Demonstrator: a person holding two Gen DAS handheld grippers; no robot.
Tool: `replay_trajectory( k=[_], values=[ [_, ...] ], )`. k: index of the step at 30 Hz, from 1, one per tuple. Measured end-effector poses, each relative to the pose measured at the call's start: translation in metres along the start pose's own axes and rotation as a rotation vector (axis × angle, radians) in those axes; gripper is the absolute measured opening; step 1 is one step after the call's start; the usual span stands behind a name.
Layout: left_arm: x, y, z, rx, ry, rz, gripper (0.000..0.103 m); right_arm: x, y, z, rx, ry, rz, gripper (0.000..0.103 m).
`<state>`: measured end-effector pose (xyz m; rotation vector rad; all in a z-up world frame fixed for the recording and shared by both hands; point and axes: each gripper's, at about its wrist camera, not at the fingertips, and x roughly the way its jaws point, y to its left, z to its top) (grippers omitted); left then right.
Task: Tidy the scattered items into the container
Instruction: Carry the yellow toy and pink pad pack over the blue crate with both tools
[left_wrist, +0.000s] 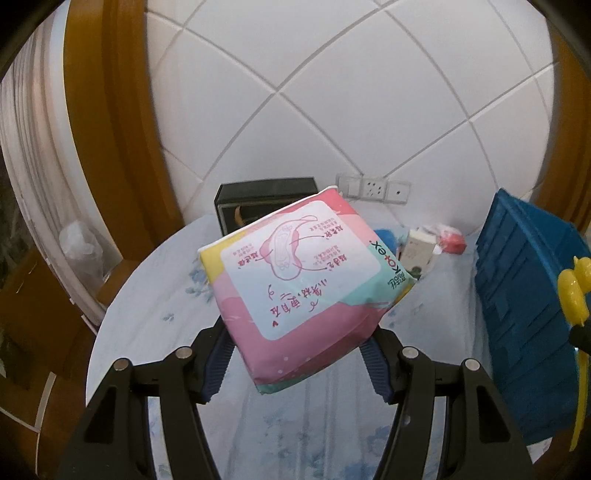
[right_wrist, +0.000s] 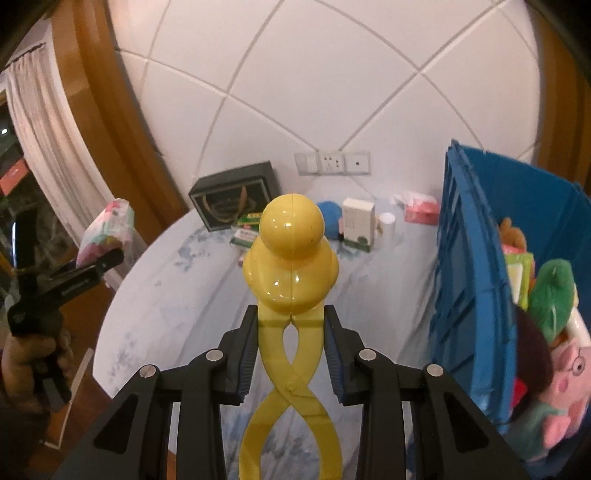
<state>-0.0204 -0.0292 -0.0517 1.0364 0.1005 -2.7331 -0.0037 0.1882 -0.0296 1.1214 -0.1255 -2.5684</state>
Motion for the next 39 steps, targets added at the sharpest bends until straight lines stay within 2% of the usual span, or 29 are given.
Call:
replay_trajectory(
  k=[9,19,29,39],
  values=[
    [-0.024,-0.040,0.024,0.035,-0.053,-0.026,0.062,-0.037,-0.019,0.020,-0.016,-0.077,0.038,0.033],
    [-0.039,-0.114,0.053,0.109,-0.099,-0.116,0.062,-0.090,-0.059,0.039,0.018,-0.174,0.019,0.033],
    [-0.047,-0.203,0.073,0.206,-0.125,-0.229,0.062,-0.132,-0.126,0.036,0.075,-0.235,-0.090,0.033],
    [-0.053,-0.287,0.071,0.297,-0.118,-0.335,0.062,-0.176,-0.207,0.026,0.180,-0.288,-0.212,0.033]
  ],
)
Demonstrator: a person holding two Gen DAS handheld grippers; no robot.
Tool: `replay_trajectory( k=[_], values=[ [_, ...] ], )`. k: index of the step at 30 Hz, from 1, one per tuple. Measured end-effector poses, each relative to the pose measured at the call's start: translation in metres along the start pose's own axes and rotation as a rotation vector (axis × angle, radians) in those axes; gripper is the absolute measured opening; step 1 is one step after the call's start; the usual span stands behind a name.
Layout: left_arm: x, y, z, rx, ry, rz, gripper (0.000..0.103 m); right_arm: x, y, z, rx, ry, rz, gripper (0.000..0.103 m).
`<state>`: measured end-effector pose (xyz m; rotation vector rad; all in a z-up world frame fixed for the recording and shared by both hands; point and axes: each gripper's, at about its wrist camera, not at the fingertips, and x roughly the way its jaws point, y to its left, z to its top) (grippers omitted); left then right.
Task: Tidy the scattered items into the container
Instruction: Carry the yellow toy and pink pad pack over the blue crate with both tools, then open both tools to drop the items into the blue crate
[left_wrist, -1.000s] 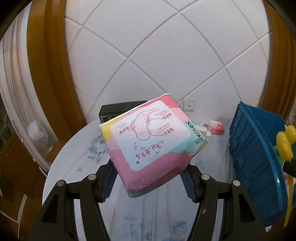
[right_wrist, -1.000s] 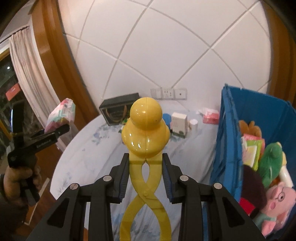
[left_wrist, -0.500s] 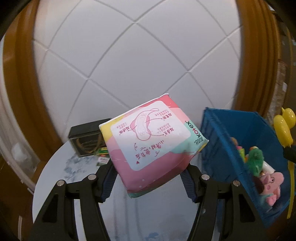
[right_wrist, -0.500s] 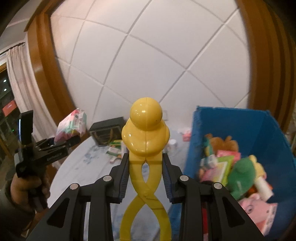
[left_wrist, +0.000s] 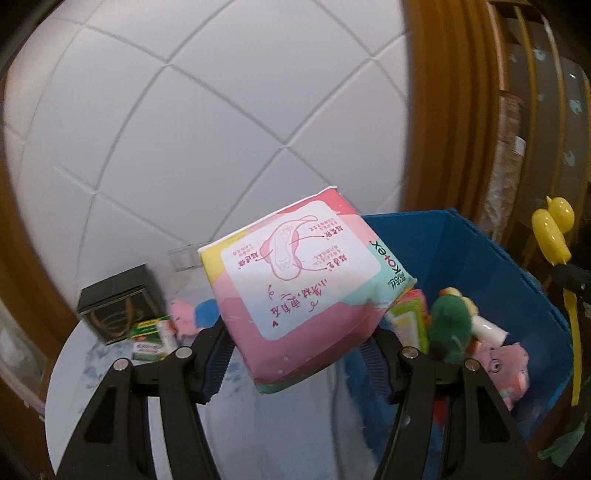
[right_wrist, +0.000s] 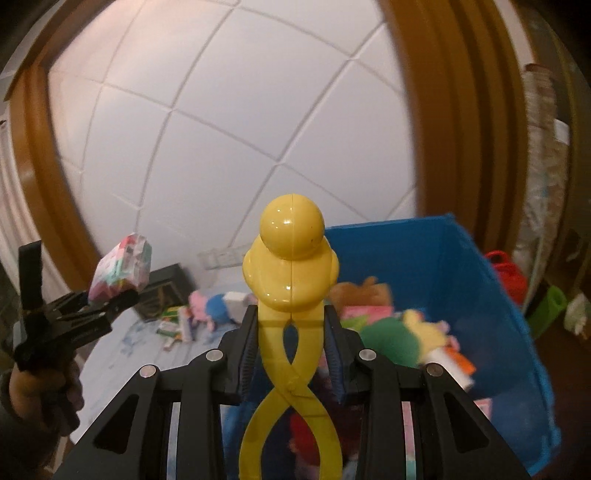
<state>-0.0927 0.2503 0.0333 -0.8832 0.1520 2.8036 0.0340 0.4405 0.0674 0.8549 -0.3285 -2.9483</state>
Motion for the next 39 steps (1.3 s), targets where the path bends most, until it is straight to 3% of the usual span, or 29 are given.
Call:
replay_trajectory(
  k=[14,21,24,25,26,27,28,29,39],
  values=[
    [0.010,-0.137,0.025,0.147,-0.008,-0.203,0.062,-0.016,-0.094,0.000,0.078,-0.023,-0.132,0.033],
    [0.017,-0.164,0.025,0.176,0.008,-0.247,0.062,-0.019,-0.124,-0.003,0.100,-0.012,-0.164,0.033],
    [0.026,-0.165,0.026,0.133,0.039,-0.313,0.065,-0.020,-0.129,-0.003,0.104,-0.013,-0.165,0.033],
    [0.031,-0.164,0.027,0.119,0.059,-0.331,0.075,-0.020,-0.129,-0.003,0.103,-0.019,-0.169,0.035],
    [0.035,-0.164,0.027,0.112,0.080,-0.332,0.093,-0.020,-0.130,-0.001,0.098,-0.027,-0.180,0.059],
    [0.037,-0.162,0.026,0.113,0.089,-0.321,0.101,-0.019,-0.129,-0.001,0.093,-0.031,-0.193,0.082],
    [0.038,-0.159,0.023,0.122,0.089,-0.303,0.103,-0.019,-0.131,0.000,0.093,-0.042,-0.205,0.098],
    [0.040,-0.156,0.022,0.131,0.095,-0.278,0.103,-0.020,-0.131,0.000,0.095,-0.057,-0.206,0.103],
    [0.045,-0.095,0.012,0.066,0.108,-0.193,0.103,0.007,-0.118,0.005,0.099,-0.048,-0.161,0.103]
  ],
)
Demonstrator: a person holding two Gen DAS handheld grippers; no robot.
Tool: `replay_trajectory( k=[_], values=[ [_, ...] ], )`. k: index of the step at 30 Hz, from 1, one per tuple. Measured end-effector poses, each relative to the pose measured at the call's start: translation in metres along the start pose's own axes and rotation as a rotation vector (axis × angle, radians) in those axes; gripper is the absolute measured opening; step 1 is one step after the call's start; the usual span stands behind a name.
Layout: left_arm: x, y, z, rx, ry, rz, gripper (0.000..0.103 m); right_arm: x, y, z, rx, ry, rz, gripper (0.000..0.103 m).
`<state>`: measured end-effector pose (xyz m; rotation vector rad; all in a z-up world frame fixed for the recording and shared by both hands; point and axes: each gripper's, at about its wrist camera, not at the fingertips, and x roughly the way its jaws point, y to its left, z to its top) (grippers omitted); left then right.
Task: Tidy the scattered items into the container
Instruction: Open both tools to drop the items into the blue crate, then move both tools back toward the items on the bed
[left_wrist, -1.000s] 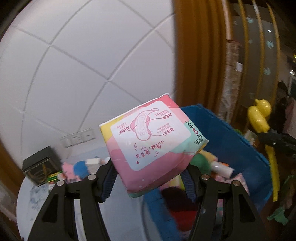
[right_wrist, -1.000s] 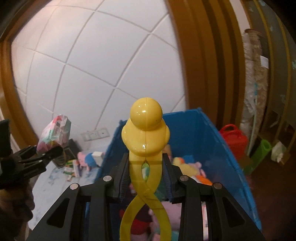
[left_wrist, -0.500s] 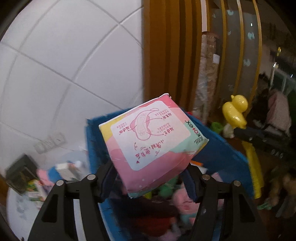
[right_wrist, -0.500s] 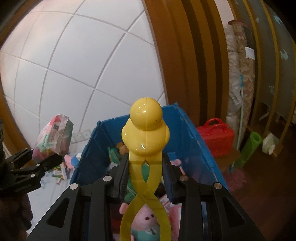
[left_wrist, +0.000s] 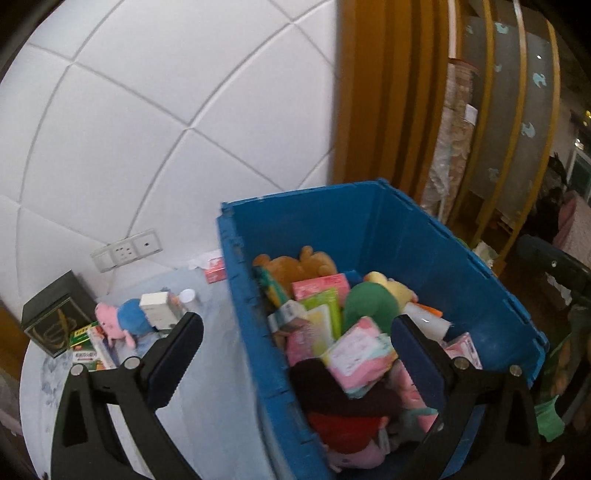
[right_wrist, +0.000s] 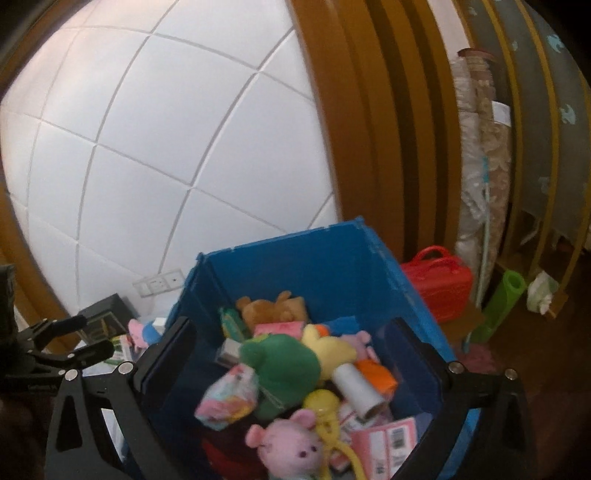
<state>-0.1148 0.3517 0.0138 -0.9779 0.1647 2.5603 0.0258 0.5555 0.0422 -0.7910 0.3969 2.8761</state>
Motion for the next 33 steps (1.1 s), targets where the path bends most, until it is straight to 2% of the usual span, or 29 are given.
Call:
replay_trajectory(
  k=[10,23,33],
  values=[
    [-0.022,0.069,-0.028,-0.060,-0.011,0.070,0.103,0.023,0.074,-0.004,-0.082,0.041,0.099,0.103],
    [-0.059,0.175,-0.075,-0.148,-0.008,0.116,0.103,0.037,0.194,-0.021,-0.184,0.086,0.153,0.103],
    [-0.075,0.260,-0.113,-0.218,0.023,0.162,0.103,0.066,0.282,-0.045,-0.240,0.145,0.192,0.103]
  ],
)
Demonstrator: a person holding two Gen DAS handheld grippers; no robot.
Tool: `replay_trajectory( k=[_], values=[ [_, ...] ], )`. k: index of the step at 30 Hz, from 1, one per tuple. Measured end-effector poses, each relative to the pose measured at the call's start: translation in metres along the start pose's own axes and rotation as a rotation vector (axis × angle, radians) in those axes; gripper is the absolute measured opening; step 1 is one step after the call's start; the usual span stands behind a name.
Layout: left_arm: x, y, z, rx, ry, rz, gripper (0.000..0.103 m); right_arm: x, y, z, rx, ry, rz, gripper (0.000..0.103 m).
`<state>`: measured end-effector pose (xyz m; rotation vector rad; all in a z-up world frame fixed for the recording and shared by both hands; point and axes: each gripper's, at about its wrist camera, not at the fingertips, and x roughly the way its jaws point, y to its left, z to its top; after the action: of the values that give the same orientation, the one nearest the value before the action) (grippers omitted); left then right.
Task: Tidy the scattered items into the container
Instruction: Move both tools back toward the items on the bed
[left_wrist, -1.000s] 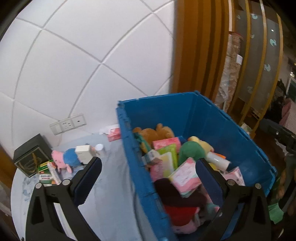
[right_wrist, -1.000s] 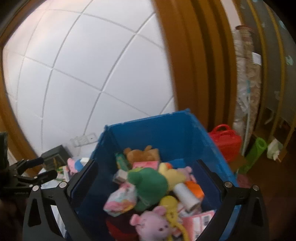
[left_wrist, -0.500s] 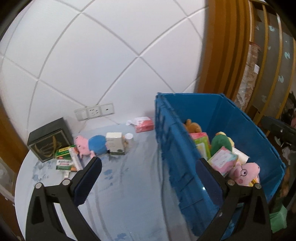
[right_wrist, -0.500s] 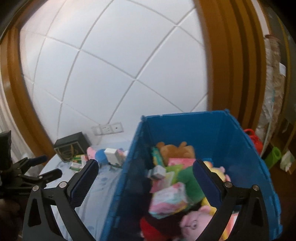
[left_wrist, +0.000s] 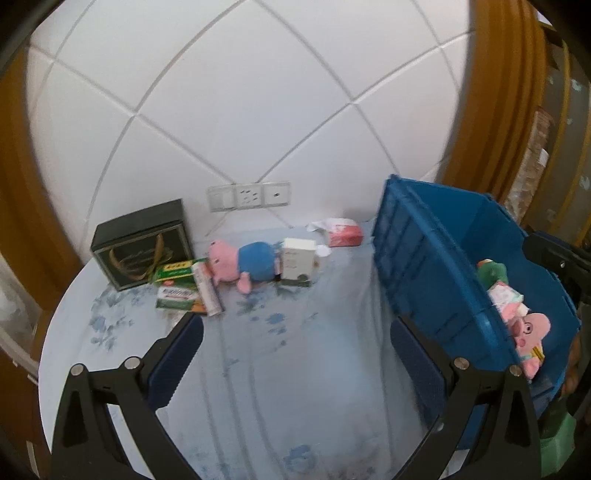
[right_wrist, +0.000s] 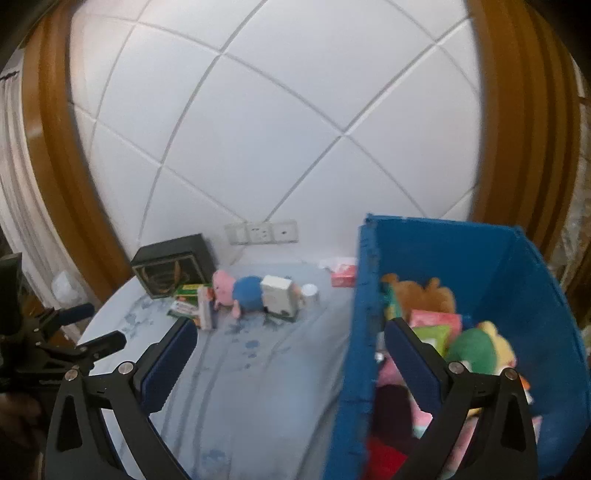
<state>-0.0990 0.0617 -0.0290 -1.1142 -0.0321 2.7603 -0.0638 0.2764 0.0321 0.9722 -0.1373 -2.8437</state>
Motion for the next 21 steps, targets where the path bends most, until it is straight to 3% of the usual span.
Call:
replay_trajectory(
  k=[12,21],
  values=[
    [0.028,0.103,-0.013,-0.074,0.015,0.106,0.103,0.091,0.078,-0.007,-0.056,0.097,0.049,0.103],
    [0.115,0.193,-0.027,-0.207,0.069,0.173,0.103,0.202,0.092,-0.027,-0.052,0.207,0.019,0.103]
  ],
)
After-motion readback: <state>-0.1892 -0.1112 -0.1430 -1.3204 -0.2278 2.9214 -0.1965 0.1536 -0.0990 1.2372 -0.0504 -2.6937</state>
